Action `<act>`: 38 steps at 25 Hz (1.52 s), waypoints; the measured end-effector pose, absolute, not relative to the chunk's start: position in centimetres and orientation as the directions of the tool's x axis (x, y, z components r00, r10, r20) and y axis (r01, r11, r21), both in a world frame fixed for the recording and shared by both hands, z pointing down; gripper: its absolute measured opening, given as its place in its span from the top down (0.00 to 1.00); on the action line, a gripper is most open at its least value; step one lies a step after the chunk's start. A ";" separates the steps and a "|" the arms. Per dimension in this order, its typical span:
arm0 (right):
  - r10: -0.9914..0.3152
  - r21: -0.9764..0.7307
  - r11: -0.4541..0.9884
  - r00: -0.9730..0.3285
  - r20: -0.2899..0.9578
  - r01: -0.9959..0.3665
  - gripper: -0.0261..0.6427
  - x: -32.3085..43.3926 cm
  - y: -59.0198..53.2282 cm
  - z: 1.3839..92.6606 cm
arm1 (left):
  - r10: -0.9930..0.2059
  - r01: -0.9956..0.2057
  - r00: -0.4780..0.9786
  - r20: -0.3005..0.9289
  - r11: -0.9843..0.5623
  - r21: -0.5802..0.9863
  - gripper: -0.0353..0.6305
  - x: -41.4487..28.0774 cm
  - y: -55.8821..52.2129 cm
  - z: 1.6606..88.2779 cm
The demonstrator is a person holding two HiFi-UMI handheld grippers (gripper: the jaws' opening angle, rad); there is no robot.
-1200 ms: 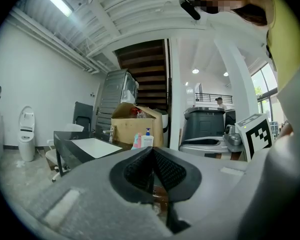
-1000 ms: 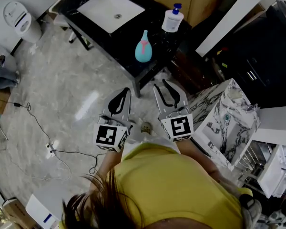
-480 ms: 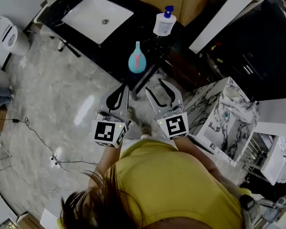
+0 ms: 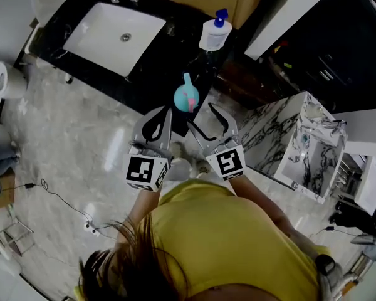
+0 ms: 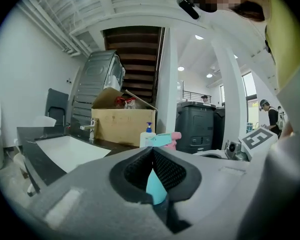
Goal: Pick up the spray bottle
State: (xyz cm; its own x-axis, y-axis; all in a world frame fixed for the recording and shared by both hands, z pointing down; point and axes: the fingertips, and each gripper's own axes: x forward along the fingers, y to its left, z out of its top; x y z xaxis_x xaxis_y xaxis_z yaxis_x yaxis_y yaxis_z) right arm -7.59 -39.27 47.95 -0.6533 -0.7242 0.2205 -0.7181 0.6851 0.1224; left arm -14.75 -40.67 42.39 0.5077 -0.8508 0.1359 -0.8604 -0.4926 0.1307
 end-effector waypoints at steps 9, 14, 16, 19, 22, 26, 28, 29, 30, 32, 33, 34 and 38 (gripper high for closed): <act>-0.761 0.135 0.634 -0.585 0.280 -0.761 0.44 -9.1 -41.1 50.6 | -0.784 -0.803 0.595 0.178 -0.571 0.170 0.95 -16.2 -42.9 44.7; -0.750 0.137 0.643 -0.582 0.314 -0.754 0.42 -9.9 -42.2 52.1 | -0.780 -0.801 0.597 0.190 -0.566 0.194 0.95 -16.8 -43.6 45.5; -0.752 0.126 0.634 -0.570 0.330 -0.763 0.42 -10.0 -42.8 52.7 | -0.779 -0.803 0.594 0.200 -0.562 0.198 0.95 -16.9 -43.8 45.8; -0.745 0.122 0.639 -0.572 0.343 -0.760 0.41 -10.1 -43.6 53.9 | -0.785 -0.814 0.580 0.216 -0.546 0.201 0.95 -17.2 -44.2 46.4; -0.736 0.107 0.646 -0.580 0.349 -0.756 0.40 -10.2 -44.2 54.5 | -0.792 -0.823 0.567 0.226 -0.532 0.200 0.95 -17.4 -44.6 46.8; -0.720 0.107 0.666 -0.599 0.350 -0.738 0.36 -10.6 -45.0 55.0 | -0.798 -0.833 0.553 0.240 -0.519 0.194 0.95 -17.4 -44.8 47.1; -0.710 0.112 0.679 -0.611 0.350 -0.725 0.35 -11.0 -45.4 55.2 | -0.800 -0.836 0.548 0.244 -0.514 0.190 0.95 -17.3 -44.8 47.1; -0.707 0.113 0.683 -0.615 0.351 -0.721 0.34 -11.1 -45.5 55.3 | -0.800 -0.837 0.546 0.247 -0.514 0.188 0.95 -17.3 -44.7 47.1; -0.704 0.112 0.686 -0.617 0.350 -0.719 0.34 -11.2 -45.7 55.5 | -0.800 -0.838 0.546 0.249 -0.513 0.186 0.95 -17.2 -44.7 47.1; -0.701 0.109 0.690 -0.623 0.347 -0.715 0.34 -11.3 -46.1 55.6 | -0.800 -0.838 0.545 0.250 -0.513 0.185 0.95 -17.1 -44.6 47.1; -0.699 0.107 0.693 -0.627 0.346 -0.713 0.35 -11.4 -46.3 55.5 | -0.801 -0.839 0.544 0.250 -0.511 0.187 0.95 -17.0 -44.6 47.1; -0.697 0.107 0.695 -0.630 0.343 -0.711 0.35 -11.6 -46.5 55.4 | -0.802 -0.839 0.543 0.250 -0.509 0.189 0.95 -17.0 -44.5 47.0; -0.684 0.102 0.709 -0.647 0.335 -0.697 0.37 -11.9 -46.7 55.5 | -0.805 -0.844 0.536 0.256 -0.502 0.188 0.95 -17.1 -44.4 47.0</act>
